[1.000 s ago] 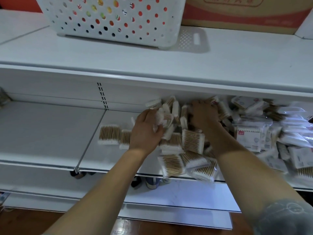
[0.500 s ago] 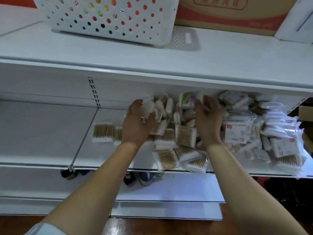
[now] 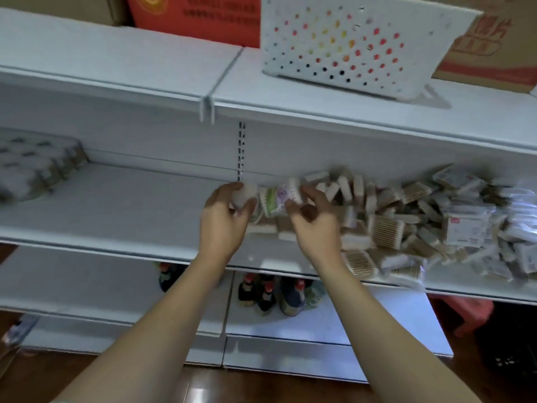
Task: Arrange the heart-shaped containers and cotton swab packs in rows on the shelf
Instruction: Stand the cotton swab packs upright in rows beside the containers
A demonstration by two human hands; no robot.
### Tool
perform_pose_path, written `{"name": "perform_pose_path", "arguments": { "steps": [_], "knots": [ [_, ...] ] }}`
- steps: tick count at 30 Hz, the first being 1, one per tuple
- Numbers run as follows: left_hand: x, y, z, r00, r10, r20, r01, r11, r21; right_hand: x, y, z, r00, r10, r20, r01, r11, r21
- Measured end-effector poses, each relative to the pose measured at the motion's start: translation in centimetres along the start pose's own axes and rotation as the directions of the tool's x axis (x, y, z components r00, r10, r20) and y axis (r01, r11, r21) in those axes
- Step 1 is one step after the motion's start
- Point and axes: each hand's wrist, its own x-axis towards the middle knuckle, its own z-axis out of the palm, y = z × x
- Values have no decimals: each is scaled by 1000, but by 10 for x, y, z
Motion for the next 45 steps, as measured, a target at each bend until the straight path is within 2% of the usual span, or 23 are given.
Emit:
{"name": "perform_pose_path", "arguments": {
  "steps": [3, 6, 8, 14, 19, 23, 25, 27, 33, 39, 45],
  "knots": [
    [2, -32, -63, 1000, -14, -13, 14, 1000, 10, -25, -19, 57, 997, -39, 70, 37, 999, 29],
    [2, -61, -128, 999, 26, -24, -25, 998, 63, -50, -38, 118, 975, -155, 161, 159, 987, -12],
    [6, -77, -166, 998, 7, -56, -2, 996, 92, -61, -46, 158, 959, -196, 205, 204, 979, -20],
    [33, -129, -257, 976, -117, -182, 149, 973, 176, -61, -71, 267, 942, -226, 248, 226, 974, 27],
    [68, -172, -319, 963, -103, -248, 160, 961, 225, -45, -71, 361, 945, -230, 233, 230, 973, 25],
    [96, -203, -363, 954, -107, -280, 185, 945, 271, -47, -68, 432, 912, -208, 354, 221, 975, 4],
    [107, -217, -381, 957, -122, -265, 191, 949, 252, -54, -68, 459, 877, -269, 398, 291, 957, 4],
    [115, -231, -396, 954, -131, -269, 196, 953, 233, -62, -67, 483, 856, -335, 393, 364, 931, 2],
    [133, -259, -427, 961, -136, -241, 172, 975, 139, -87, -72, 531, 861, -397, 318, 458, 877, -144],
    [146, -281, -451, 987, -128, -100, 138, 985, 103, -101, -76, 558, 921, -334, 201, 381, 880, -285],
    [155, -297, -462, 994, -106, 17, 104, 991, 80, -101, -83, 571, 932, -317, 174, 360, 858, -365]
  ]
}}
